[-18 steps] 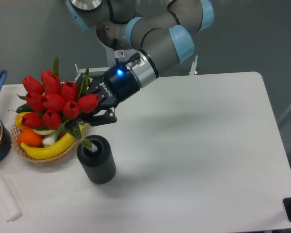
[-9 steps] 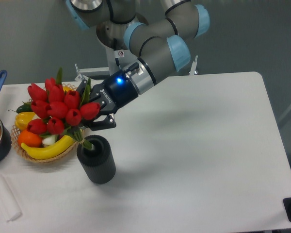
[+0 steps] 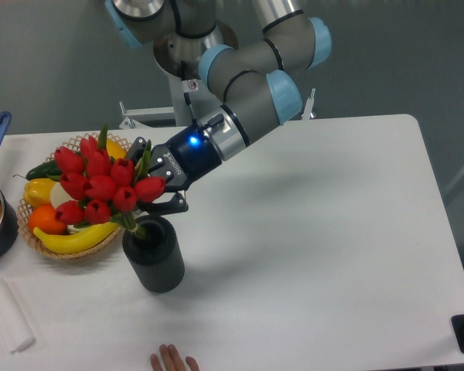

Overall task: Insert the flowers into the vase
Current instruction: 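Lower the tulip stems into the black vase opening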

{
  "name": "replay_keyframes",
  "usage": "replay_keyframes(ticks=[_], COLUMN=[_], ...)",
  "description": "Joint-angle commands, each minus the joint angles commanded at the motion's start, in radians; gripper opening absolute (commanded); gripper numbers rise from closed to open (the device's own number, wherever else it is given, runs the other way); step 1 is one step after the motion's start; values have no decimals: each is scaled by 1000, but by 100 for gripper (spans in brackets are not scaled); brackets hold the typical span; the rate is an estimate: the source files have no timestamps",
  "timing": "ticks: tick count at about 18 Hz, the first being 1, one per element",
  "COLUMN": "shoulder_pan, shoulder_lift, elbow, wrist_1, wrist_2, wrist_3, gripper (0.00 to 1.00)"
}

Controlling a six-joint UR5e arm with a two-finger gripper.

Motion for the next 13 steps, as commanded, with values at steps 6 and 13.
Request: replay_keyframes(ticks=[6,13], shoulder_pan=[3,18], shoulder_lift=[-32,-68], elbow=[-9,-25], wrist_1=[2,2], wrist_2=[5,9], wrist_3=[29,87], gripper=[37,37])
